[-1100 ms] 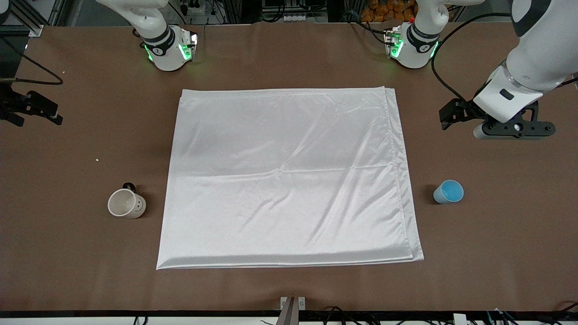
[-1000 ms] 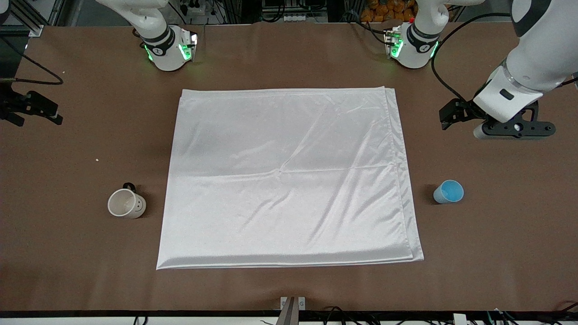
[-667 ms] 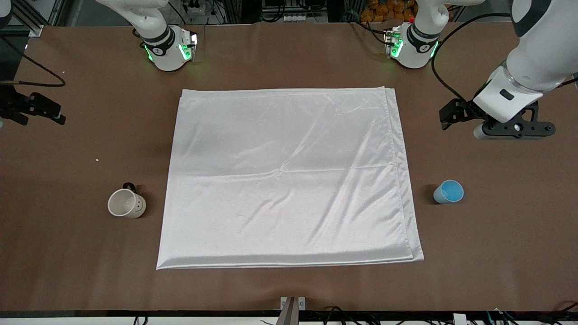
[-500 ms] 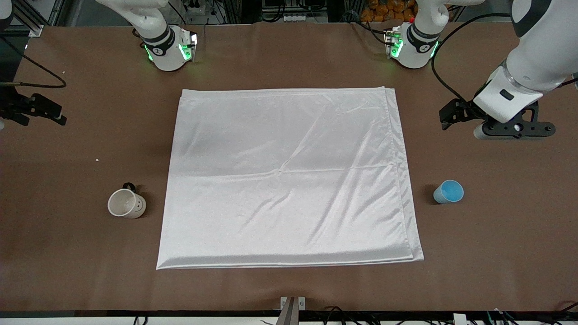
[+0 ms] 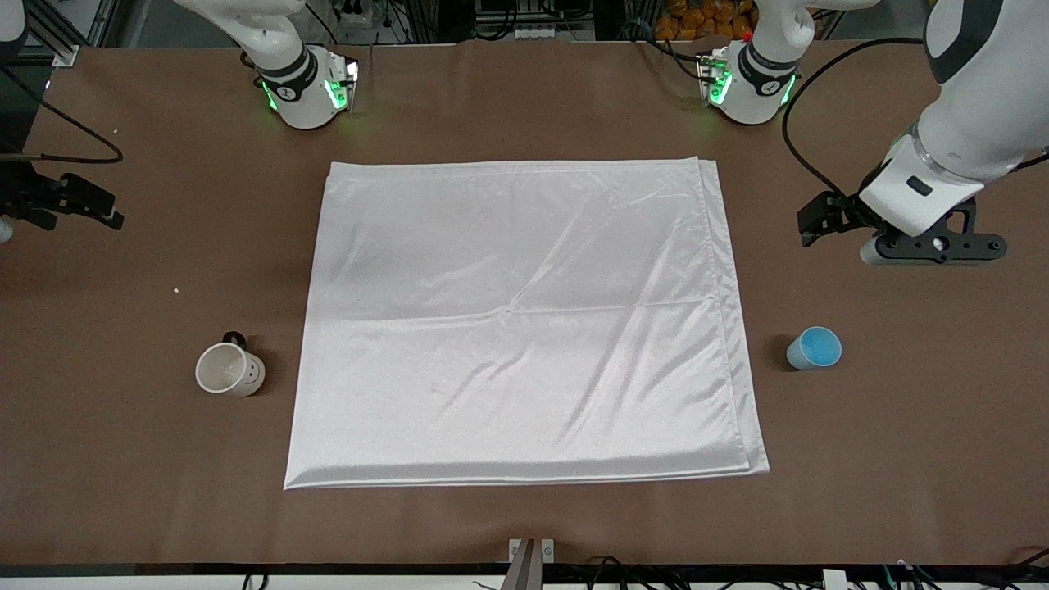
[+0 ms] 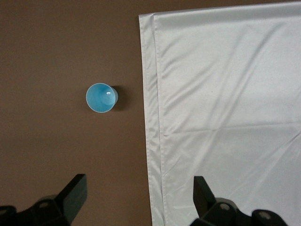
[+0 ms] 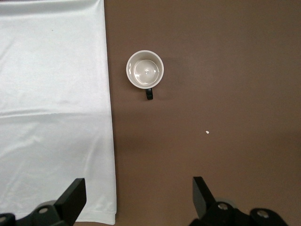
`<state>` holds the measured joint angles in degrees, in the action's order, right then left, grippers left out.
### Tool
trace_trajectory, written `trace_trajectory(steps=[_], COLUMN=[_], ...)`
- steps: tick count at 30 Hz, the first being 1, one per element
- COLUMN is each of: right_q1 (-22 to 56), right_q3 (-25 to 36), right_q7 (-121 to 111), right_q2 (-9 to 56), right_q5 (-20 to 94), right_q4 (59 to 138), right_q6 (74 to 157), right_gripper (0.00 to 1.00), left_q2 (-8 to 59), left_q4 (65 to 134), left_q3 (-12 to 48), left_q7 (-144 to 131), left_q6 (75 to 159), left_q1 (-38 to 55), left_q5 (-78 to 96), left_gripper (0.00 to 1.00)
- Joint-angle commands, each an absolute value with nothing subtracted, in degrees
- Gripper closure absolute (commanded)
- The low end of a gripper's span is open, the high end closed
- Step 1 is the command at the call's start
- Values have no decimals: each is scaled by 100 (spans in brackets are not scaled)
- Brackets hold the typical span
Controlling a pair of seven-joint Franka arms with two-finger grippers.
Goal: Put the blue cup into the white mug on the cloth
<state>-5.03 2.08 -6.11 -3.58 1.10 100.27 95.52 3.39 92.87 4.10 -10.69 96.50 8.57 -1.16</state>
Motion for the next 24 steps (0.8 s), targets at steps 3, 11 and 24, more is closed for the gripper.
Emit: trace_trajectory(steps=[3,11,24], right_q1=[-589,-642,-721], right_q3=[176,176,193], right_q7=[-536,-536,-536], right_q2=[-88,421,1458], right_q5=[202,211,642], right_q4=[10107,10195,10187], right_q6=[9554,9747,10186], right_gripper=[0,0,0], left_q2=[650,1072,1485], left_q4=[9220,9220,9237], left_q3=[413,404,422], left_q7=[-958,-949,-940], left_q6=[9966,10327,10520], left_q1=[668,606,598], left_q5=[-167,-184,-510], left_gripper=[0,0,0])
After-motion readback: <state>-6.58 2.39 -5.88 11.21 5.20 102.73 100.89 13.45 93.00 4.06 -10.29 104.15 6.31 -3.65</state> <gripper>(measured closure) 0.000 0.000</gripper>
